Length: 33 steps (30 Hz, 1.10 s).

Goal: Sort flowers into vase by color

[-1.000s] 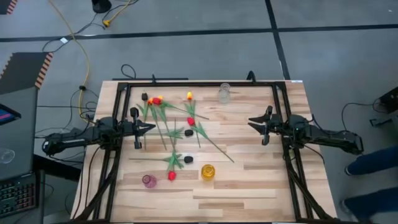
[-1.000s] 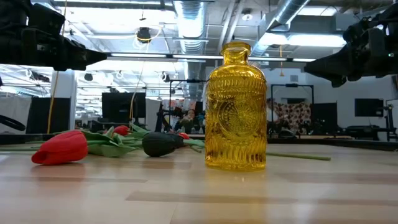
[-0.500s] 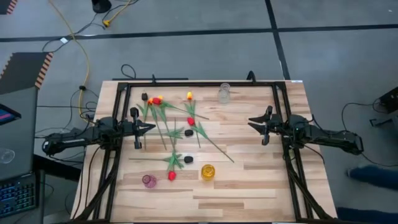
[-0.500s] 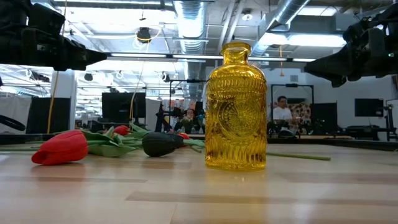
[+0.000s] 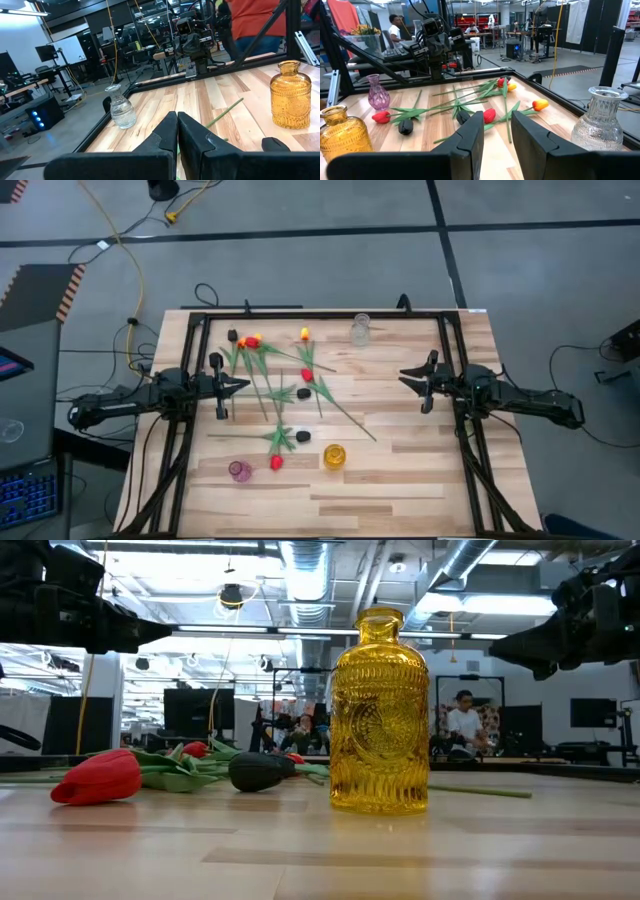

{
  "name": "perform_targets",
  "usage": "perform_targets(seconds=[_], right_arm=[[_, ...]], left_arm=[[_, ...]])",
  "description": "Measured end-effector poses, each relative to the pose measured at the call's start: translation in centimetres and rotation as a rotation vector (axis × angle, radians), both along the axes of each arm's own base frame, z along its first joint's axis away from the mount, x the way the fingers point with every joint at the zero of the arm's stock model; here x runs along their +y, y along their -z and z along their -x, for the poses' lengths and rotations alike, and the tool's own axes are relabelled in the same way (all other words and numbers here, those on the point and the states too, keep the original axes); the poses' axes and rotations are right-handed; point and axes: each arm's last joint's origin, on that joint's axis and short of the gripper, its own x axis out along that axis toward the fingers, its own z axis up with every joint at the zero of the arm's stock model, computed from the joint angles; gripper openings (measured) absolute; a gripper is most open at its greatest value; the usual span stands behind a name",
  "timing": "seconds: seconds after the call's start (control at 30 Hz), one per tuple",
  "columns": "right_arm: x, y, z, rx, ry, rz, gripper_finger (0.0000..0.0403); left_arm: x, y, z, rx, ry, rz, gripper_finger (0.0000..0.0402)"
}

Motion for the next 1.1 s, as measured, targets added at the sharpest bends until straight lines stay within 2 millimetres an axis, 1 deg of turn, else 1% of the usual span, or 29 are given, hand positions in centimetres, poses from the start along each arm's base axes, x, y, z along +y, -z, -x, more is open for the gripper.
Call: perform_targets(seconds=[0.27,0.37,0.53,0.63,0.77,0.9,1.0,1.1], right_arm=[[0.0,0.0,0.0,-0.005,0.001,0.0,0.0127],[0.0,-0.1,0.0,-0.01,0.002,-0.006,0.0127],[-0.1,-1.1,0.1,-0.13,0.01,-0.067,0.0127],[-0.1,-1.8,0.2,-0.144,0.018,-0.069,0.0132],[-0.2,-3.2,0.2,-0.174,0.02,-0.067,0.0157],[-0.3,-4.6,-0.3,-0.153,0.02,-0.087,0.02],[-0.4,-5.7,-1.1,-0.121,0.022,-0.093,0.0231],[-0.7,-7.2,-2.5,-0.086,0.033,-0.076,0.0247]], left_arm=[[0.0,0.0,0.0,0.0,0.0,0.0,0.0],[0.0,0.0,0.0,-0.005,0.0,0.031,0.0],[0.0,0.0,0.0,-0.018,0.003,0.11,0.0],[0.0,0.0,0.0,-0.021,0.003,0.128,0.0],[0.0,0.0,0.0,-0.022,0.003,0.13,0.0],[0.0,0.0,0.0,-0.023,-0.009,0.13,0.0],[0.1,0.0,0.0,-0.025,-0.014,0.13,0.0],[0.1,0.0,0.0,-0.027,-0.024,0.13,0.0]])
